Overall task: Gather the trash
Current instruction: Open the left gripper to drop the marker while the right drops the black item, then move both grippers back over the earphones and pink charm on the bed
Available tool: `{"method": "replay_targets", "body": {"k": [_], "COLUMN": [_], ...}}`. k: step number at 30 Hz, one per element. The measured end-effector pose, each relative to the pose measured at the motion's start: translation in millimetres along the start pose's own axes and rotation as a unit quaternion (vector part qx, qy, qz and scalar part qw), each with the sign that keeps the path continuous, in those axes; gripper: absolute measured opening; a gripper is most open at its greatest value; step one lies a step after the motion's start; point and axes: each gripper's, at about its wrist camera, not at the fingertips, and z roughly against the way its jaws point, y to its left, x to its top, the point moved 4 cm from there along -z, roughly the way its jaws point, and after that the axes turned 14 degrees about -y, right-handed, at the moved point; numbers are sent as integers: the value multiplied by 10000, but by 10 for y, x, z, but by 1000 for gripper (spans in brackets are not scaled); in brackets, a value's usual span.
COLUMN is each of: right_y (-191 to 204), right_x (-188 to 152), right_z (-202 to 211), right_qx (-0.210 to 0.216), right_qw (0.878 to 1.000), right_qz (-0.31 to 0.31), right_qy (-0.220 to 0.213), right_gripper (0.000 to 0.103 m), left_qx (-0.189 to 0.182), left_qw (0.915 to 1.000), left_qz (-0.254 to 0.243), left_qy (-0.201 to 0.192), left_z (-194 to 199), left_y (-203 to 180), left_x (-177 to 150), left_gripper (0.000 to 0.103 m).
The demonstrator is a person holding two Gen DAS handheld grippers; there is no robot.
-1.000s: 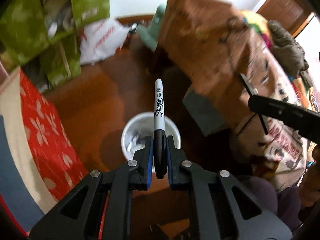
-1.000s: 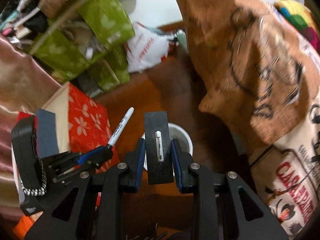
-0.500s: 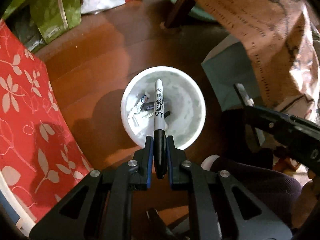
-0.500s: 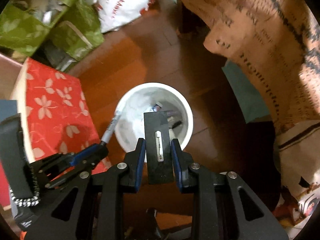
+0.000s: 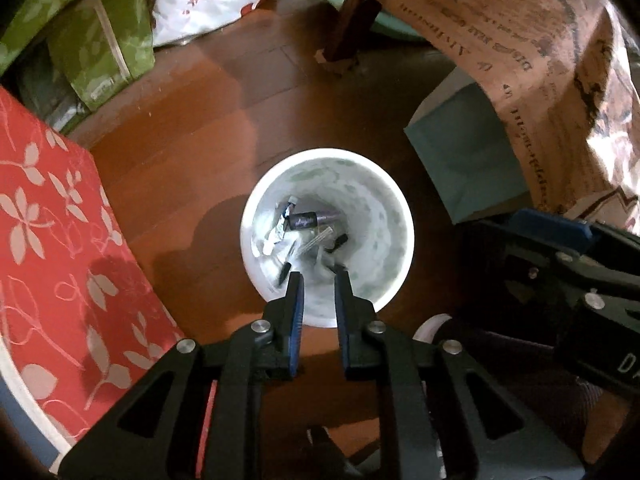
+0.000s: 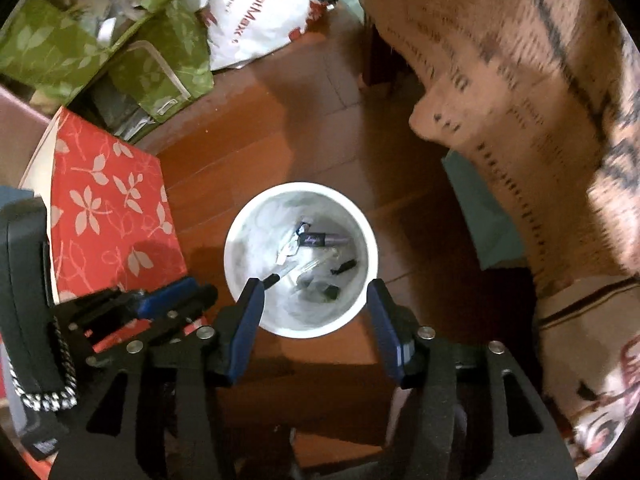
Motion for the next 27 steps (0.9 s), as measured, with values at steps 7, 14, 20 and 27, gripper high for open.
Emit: {"method": "replay_targets", "body": {"k": [7,14,20,27], "right_y": [-37,-108,-240,-626], "right_x": [45,118,137,-16], "right_z": [430,1051,1655,2420], "right_qx": [-145,-364,-444,-708], "right_qw": [9977,9897,9780,9547], "right_qz": [397,387,164,-243], "right_qy": [-527,-1327,-2034,-2879], "right_gripper": [50,50,50,50], "left_qx": [-18,61,64,-151], "left_qw": [9990,9934,9850,9738], "left_qz": [-109,-378,-600,-778], "left_qy": [-432,-1080,-1614,-2129], "left_z": [449,1111,1687,2264], "left_y": [-65,-243,-475,-929], "left_x": [143,295,357,390], "left_gripper": [19,20,25,31]}}
